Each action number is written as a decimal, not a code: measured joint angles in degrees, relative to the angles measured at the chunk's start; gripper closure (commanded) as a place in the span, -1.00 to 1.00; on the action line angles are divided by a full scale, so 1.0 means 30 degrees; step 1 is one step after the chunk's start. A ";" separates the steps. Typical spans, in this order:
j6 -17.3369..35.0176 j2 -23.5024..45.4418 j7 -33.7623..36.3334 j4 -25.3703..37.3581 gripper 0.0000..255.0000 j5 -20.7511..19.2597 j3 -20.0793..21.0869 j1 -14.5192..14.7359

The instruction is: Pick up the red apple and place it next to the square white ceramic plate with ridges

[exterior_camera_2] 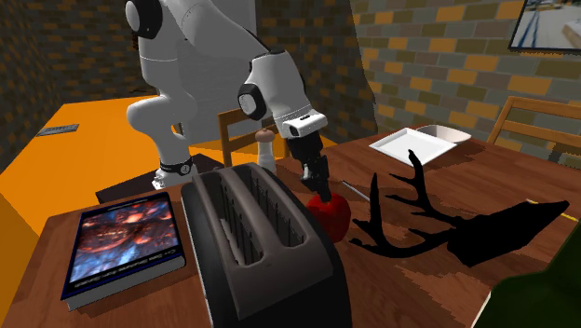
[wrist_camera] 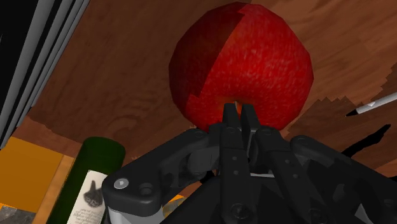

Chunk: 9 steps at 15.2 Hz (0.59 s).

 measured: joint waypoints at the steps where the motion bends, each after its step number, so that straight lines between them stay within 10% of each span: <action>1: -0.0097 -0.0046 0.0052 0.0037 1.00 -0.0048 -0.0012 0.0018; 9: -0.1776 -0.1033 0.0650 0.0747 1.00 -0.0666 -0.0201 0.0129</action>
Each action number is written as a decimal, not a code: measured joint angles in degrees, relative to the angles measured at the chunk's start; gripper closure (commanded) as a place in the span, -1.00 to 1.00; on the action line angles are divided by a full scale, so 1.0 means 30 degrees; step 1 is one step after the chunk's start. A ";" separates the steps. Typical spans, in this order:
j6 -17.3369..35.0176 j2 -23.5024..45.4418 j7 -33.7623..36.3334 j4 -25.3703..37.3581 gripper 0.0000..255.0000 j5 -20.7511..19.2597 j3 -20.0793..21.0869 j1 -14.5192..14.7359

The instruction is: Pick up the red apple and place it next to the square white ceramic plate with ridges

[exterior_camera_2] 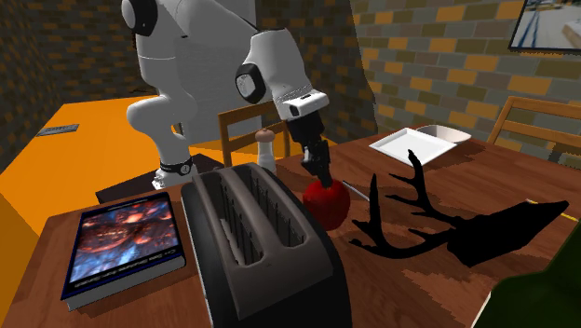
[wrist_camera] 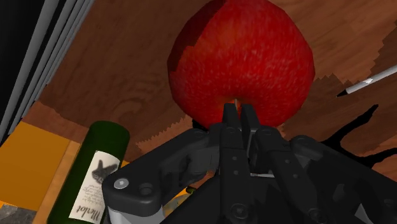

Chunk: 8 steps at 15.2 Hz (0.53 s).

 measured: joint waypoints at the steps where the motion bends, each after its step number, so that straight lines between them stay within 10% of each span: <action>1: -0.0221 -0.0071 0.0025 0.0149 1.00 -0.0044 -0.0023 -0.0013; 8: -0.1930 -0.0697 0.0480 0.1258 1.00 -0.0489 -0.0117 0.0028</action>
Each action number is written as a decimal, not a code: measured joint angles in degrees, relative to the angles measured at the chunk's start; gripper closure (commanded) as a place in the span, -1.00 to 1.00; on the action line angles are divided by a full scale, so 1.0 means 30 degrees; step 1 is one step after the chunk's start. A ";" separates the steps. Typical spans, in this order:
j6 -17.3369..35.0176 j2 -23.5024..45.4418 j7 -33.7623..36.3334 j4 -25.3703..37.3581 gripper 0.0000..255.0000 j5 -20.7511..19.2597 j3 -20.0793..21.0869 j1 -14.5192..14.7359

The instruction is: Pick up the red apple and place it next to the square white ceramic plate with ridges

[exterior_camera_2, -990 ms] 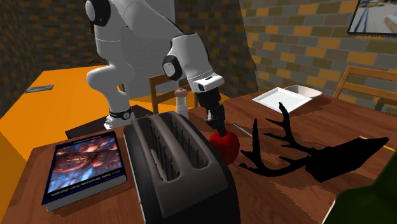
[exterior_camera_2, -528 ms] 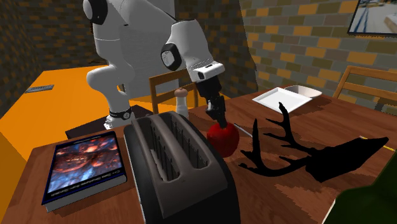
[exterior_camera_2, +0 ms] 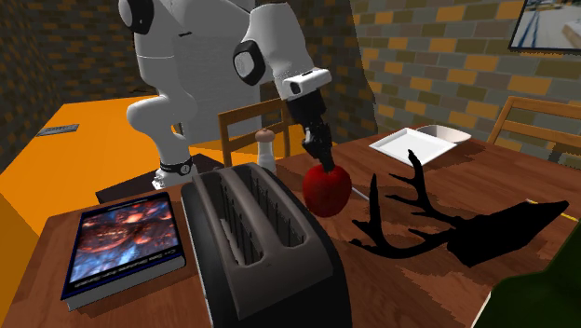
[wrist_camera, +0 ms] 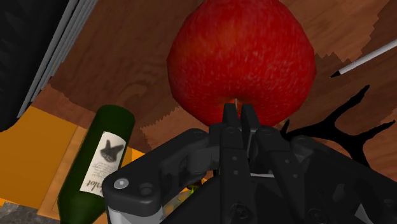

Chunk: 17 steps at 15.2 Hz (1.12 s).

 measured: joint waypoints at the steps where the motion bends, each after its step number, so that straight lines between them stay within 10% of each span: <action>1: -0.0218 -0.0108 0.0016 0.0106 1.00 -0.0037 -0.0020 -0.0014; 17: -0.4073 -0.0965 0.0721 0.3142 1.00 -0.0650 -0.0109 -0.0007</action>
